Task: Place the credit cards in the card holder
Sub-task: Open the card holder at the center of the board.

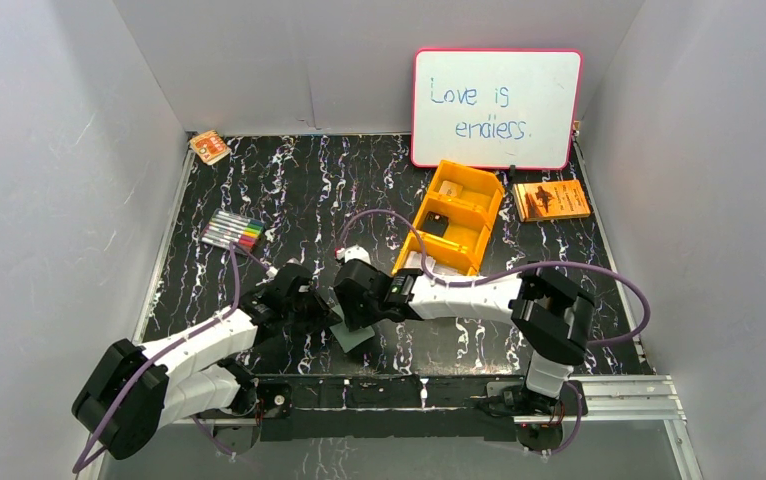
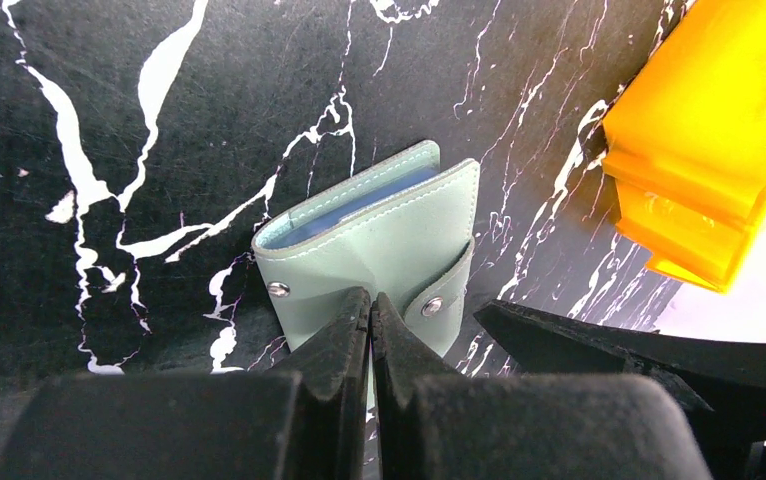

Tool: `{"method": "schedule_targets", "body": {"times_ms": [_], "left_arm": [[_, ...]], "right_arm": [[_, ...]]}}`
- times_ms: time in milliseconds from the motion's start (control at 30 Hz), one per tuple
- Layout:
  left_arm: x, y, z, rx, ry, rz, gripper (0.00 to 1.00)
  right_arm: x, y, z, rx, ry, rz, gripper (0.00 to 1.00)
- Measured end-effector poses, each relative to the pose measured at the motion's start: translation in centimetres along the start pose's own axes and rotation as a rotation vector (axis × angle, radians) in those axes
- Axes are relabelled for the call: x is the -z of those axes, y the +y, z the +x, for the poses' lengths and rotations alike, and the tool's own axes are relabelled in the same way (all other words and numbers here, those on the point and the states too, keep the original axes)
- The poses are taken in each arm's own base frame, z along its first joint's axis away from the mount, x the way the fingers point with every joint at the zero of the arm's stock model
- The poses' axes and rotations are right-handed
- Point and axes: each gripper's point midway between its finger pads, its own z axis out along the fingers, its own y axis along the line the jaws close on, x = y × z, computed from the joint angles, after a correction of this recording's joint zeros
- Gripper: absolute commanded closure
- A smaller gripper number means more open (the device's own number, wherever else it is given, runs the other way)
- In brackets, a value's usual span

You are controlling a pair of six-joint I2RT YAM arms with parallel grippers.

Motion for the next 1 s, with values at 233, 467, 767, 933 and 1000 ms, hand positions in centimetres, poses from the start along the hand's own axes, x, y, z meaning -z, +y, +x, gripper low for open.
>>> {"method": "schedule_targets", "body": {"times_ms": [233,467,767,933,1000], "left_arm": [[0.0,0.0,0.0,0.004,-0.002,0.01,1.0],[0.0,0.0,0.0,0.007,-0.005,0.015,1.0],[0.0,0.0,0.1,0.014,-0.003,0.024,1.0],[-0.1,-0.1,0.1,0.016,-0.003,0.028,1.0],[-0.2,0.0,0.1,0.013,-0.003,0.027,1.0]], "right_arm": [[-1.1,0.3,-0.2,0.035,-0.001,0.033,0.39],[-1.9,-1.1,0.5,0.05,0.023,0.105,0.39],[-1.9,-1.1,0.4,0.058,0.021,0.137,0.48],[-1.8,-1.7,0.0,0.048,-0.006,0.18,0.58],[-1.8,-1.7,-0.1,0.049,-0.008,0.182,0.62]]}}
